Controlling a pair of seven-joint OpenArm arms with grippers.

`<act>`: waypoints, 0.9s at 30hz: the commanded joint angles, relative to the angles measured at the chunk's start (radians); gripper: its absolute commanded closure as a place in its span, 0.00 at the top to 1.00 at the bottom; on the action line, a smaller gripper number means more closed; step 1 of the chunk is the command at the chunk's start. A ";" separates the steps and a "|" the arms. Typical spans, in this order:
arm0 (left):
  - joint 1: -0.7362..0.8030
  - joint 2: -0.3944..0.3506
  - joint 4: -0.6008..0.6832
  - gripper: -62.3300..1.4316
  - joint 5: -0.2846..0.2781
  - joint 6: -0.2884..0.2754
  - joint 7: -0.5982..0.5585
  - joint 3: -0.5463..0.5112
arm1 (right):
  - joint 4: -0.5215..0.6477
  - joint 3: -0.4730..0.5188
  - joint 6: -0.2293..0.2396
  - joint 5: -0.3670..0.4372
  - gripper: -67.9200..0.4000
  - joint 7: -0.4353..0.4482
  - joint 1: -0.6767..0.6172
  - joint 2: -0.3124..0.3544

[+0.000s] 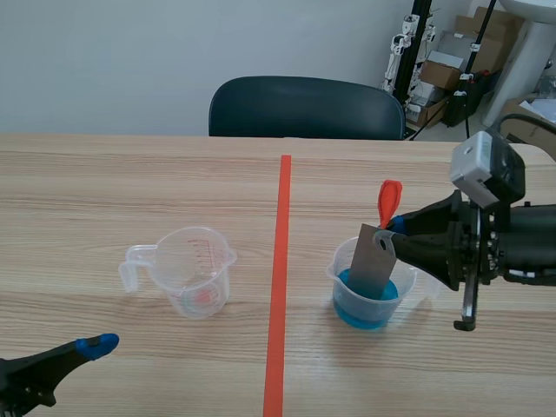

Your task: Do the redox reaction experiment. raise the plate out of the solution

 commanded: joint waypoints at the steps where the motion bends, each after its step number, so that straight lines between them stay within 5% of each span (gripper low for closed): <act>1: 0.005 -0.006 0.006 0.96 -0.010 -0.002 -0.046 0.001 | 0.004 0.006 -0.001 0.002 0.02 -0.014 0.009 0.017; 27: -0.005 -0.006 0.006 0.96 -0.010 -0.002 -0.046 0.001 | 0.004 0.006 -0.098 0.003 0.02 -0.014 0.009 0.016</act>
